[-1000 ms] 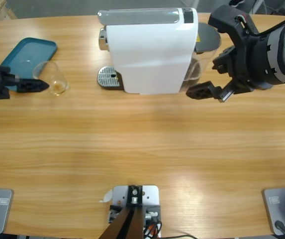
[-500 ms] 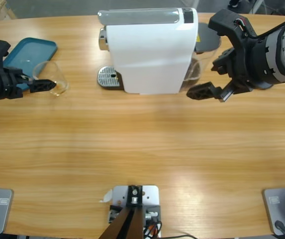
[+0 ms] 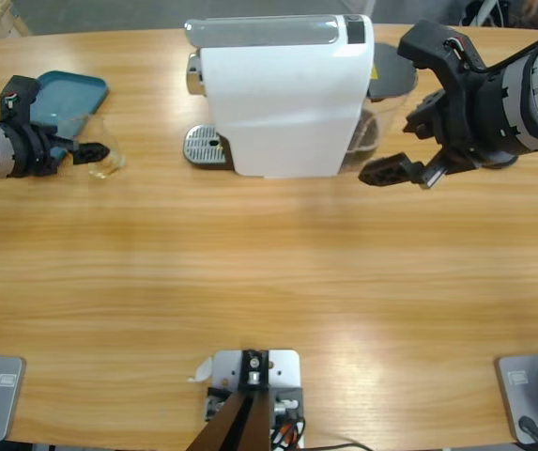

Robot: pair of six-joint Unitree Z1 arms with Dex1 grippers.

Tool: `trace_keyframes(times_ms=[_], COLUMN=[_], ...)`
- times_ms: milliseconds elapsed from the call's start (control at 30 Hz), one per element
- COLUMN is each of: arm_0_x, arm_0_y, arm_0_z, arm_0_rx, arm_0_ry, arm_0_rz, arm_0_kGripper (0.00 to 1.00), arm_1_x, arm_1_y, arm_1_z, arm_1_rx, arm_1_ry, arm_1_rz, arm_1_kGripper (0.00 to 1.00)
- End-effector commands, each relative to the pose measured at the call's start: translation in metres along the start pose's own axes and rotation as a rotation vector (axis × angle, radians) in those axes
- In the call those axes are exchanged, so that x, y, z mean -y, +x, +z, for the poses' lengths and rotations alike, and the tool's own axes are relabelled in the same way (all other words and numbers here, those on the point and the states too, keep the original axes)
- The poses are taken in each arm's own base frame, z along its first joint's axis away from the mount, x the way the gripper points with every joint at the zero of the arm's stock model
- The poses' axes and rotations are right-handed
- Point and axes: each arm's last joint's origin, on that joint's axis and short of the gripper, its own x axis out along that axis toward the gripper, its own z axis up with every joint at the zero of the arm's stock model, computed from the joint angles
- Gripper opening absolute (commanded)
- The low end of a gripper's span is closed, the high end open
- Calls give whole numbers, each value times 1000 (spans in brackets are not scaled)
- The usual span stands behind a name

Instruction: Pour coffee

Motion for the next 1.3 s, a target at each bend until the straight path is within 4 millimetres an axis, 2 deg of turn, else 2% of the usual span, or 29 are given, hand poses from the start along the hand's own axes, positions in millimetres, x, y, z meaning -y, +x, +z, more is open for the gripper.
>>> trace_keyframes(times_ms=[33, 100, 167, 333, 500, 633, 733, 867, 967, 1067, 1300], arm_0_x=[1, 1, 1, 7, 20, 31, 32, 39, 44, 45, 60], arm_0_y=[23, 22, 22, 14, 3, -16, -29, -35, -33, -33, 17], arm_0_z=[-11, -10, -10, -8, -3, 15, 25, 45, 67, 80, 78], arm_0_rx=[-14, -6, -3, 25, 79, 180, 184, 130, 58, 55, -25], arm_0_ry=[-14, -14, -16, -3, 29, 102, 122, 219, 315, 371, 422], arm_0_rz=[46, 40, 33, 5, -112, -327, -379, -456, -459, -428, -433], arm_0_kGripper=[768, 538, 373, 272, 264, 268, 269, 269, 273, 284, 287], arm_1_x=[1, 1, 1, 2, 2, 3, 6, 11, 12, 11, 11], arm_1_y=[23, 24, 25, 25, 24, 20, 16, 13, 11, 13, 6], arm_1_z=[-4, -2, -2, -3, -5, -8, -9, -15, -16, -17, -21], arm_1_rx=[-61, -60, -60, -63, -64, -56, -44, -39, -29, -20, -3], arm_1_ry=[-3, -2, -2, 0, 0, -1, 4, 7, 7, 8, 8], arm_1_rz=[22, 22, 25, 25, 25, 23, 17, 12, 14, 26, 27], arm_1_kGripper=[895, 895, 895, 890, 890, 890, 890, 890, 890, 890, 890])
